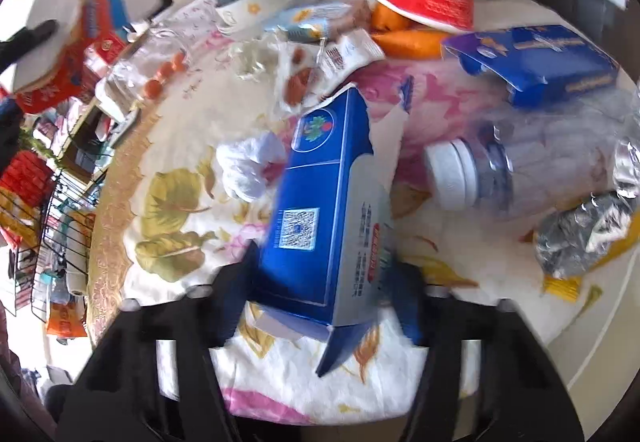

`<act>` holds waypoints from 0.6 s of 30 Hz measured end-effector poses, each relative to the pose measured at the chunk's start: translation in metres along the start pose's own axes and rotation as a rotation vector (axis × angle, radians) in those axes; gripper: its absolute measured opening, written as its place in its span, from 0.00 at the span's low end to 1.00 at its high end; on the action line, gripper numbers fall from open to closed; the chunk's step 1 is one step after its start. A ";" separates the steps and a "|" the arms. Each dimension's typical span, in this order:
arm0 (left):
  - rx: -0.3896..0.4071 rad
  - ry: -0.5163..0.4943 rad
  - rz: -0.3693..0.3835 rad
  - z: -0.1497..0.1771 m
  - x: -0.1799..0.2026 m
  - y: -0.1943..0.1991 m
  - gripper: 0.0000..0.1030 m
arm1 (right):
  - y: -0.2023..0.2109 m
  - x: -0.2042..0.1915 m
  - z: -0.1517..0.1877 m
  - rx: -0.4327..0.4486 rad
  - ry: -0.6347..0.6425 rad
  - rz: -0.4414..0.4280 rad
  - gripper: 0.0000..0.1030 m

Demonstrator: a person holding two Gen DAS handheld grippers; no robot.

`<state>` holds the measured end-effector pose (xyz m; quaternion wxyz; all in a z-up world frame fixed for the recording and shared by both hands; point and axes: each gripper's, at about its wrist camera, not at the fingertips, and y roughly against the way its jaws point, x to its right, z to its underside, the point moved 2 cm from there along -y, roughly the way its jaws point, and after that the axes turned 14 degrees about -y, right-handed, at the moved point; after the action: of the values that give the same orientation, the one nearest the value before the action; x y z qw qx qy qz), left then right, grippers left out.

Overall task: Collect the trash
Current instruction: 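Drop the blue carton into the white bin with the right gripper while the left drops the snack box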

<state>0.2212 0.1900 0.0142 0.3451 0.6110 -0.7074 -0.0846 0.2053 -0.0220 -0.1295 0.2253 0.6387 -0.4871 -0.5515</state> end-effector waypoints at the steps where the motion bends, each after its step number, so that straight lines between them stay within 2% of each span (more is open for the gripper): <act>1: -0.010 0.010 0.007 0.002 -0.001 -0.003 0.30 | 0.002 -0.001 0.001 0.008 0.006 0.001 0.37; 8: -0.022 0.030 0.027 0.009 0.004 -0.001 0.30 | 0.028 -0.005 0.003 0.093 0.060 -0.007 0.33; 13: -0.005 0.011 0.055 0.008 0.016 0.004 0.30 | 0.073 -0.007 -0.001 0.206 0.085 -0.032 0.33; 18: 0.006 -0.023 0.132 0.008 0.036 0.009 0.30 | 0.126 0.021 -0.002 0.309 0.066 -0.007 0.34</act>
<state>0.2091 0.1562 0.0271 0.3397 0.5630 -0.7504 -0.0664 0.1581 -0.0948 -0.0351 0.1383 0.6853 -0.5562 -0.4493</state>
